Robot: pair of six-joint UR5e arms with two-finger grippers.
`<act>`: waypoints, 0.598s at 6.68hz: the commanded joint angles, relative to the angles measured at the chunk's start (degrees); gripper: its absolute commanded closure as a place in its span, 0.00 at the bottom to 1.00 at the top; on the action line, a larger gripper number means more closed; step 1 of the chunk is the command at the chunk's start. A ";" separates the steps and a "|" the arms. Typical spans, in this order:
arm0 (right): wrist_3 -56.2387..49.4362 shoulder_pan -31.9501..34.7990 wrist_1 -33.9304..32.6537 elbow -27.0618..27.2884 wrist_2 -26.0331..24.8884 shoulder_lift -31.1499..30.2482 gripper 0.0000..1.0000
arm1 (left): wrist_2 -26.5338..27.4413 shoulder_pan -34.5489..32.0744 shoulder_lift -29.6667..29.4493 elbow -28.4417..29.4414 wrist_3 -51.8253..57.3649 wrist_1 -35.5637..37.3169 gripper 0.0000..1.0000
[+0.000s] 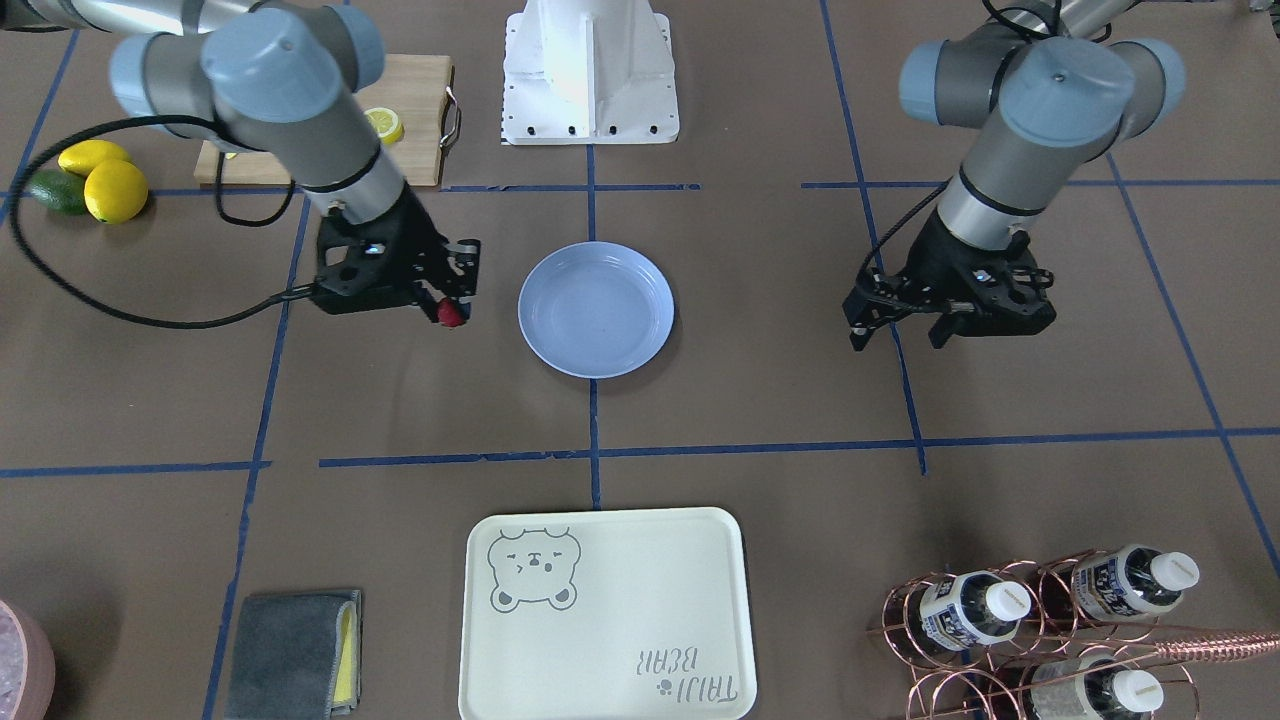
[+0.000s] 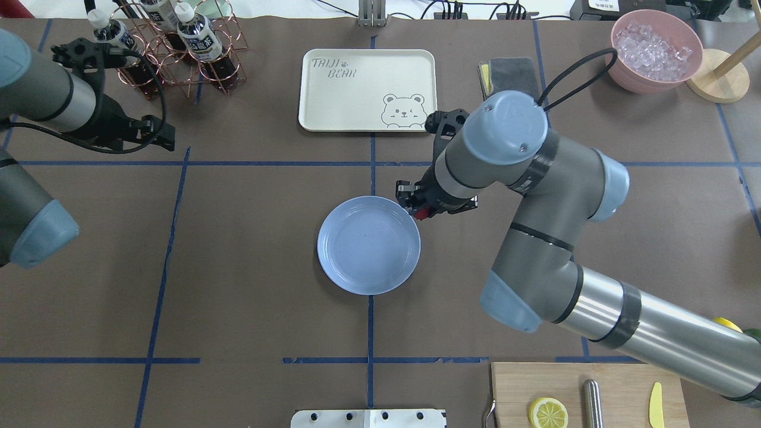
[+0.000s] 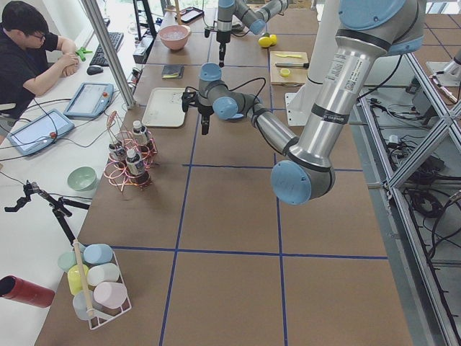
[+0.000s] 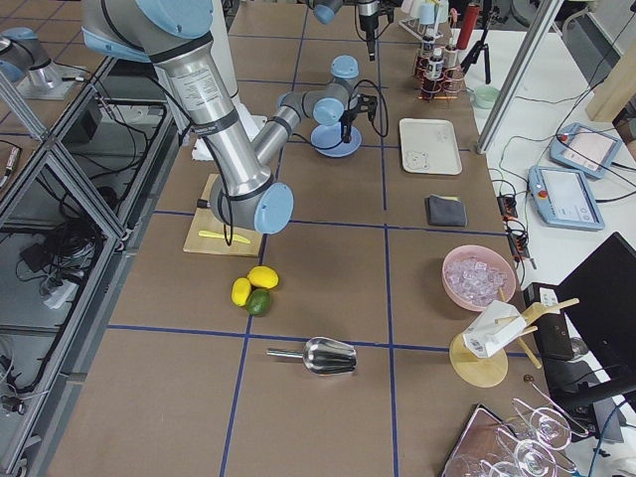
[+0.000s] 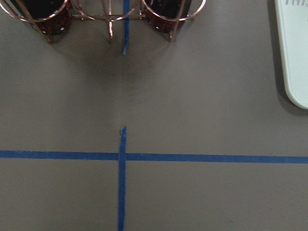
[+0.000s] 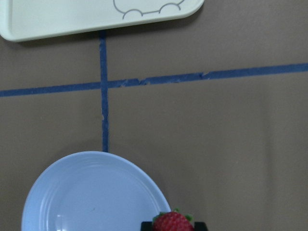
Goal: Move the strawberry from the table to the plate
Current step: 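Carry the strawberry with the right gripper over the plate while the left arm withdraws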
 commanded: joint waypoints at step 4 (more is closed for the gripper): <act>2.50 -6.02 3.42 -11.54 -5.51 8.42 1.00 | 0.00 -5.83 4.97 -0.34 12.29 -0.05 0.00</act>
